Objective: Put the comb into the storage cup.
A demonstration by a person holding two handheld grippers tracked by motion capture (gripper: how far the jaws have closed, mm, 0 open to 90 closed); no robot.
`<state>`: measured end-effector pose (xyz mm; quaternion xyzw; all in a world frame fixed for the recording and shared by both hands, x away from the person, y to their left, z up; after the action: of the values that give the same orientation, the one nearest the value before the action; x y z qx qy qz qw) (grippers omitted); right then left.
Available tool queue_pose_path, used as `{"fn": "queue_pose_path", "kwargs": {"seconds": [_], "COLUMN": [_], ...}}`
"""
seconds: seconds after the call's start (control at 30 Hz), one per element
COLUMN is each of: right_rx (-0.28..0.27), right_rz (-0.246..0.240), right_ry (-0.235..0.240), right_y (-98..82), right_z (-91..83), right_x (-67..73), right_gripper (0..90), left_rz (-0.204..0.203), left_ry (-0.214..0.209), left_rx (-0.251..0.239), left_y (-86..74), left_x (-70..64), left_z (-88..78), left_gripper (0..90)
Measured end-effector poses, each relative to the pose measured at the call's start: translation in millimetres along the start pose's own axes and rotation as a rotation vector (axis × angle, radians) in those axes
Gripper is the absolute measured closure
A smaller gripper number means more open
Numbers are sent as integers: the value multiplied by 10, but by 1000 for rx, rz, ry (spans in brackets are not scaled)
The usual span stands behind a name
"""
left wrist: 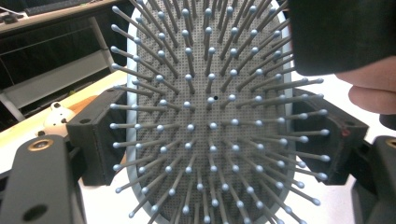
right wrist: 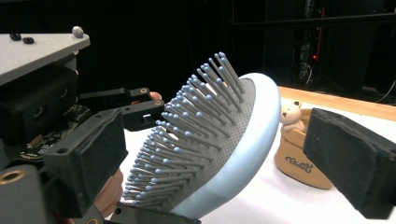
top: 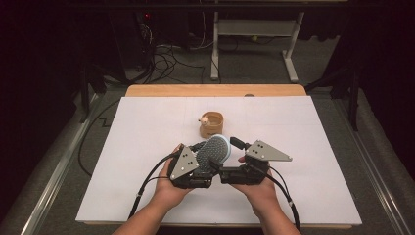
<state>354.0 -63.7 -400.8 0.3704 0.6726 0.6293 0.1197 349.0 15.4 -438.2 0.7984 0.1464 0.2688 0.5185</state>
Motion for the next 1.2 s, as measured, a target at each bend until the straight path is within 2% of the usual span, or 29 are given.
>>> {"fn": "queue_pose_path", "kwargs": {"seconds": [0.3,0.43,0.53,0.67,0.87,1.03,1.2], "right_rx": [-6,-2,3,17,39,49,42], "right_rz": [32,92,119,124,171,187,211], "right_ry": [44,68,74,64,81,85,110], "right_y": [3,-14,-29,-49,-61,-69,-53], "right_z": [34,61,79,87,97,94,81], "right_x": [8,-22,-32,-30,-23,-24,-24], "right_gripper": [206,240,269,316,339,368,421], "left_rz": [12,26,30,33,35,37,35], "left_ry": [3,3,3,0,5,8,8], "left_rx": [7,10,11,12,14,23,24], "left_y": [-7,0,7,7,10,-4,6], "left_x": [-22,-54,-73,-90,-88,-78,-70], "left_z": [20,24,28,36,27,32,33], "left_gripper": [200,200,200,200,200,200,200]}}
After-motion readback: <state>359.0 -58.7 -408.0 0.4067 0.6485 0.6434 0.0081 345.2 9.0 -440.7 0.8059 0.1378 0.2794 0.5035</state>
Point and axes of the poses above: each handheld gripper's, and its own axes: z roughly forward along the jaws, y roughly out of its top, x roughly to its left, the point moved 9 cm from there along z, roughly forward along the jaws, and after that the axes turned 9 degrees about z, right-handed, at the moved point
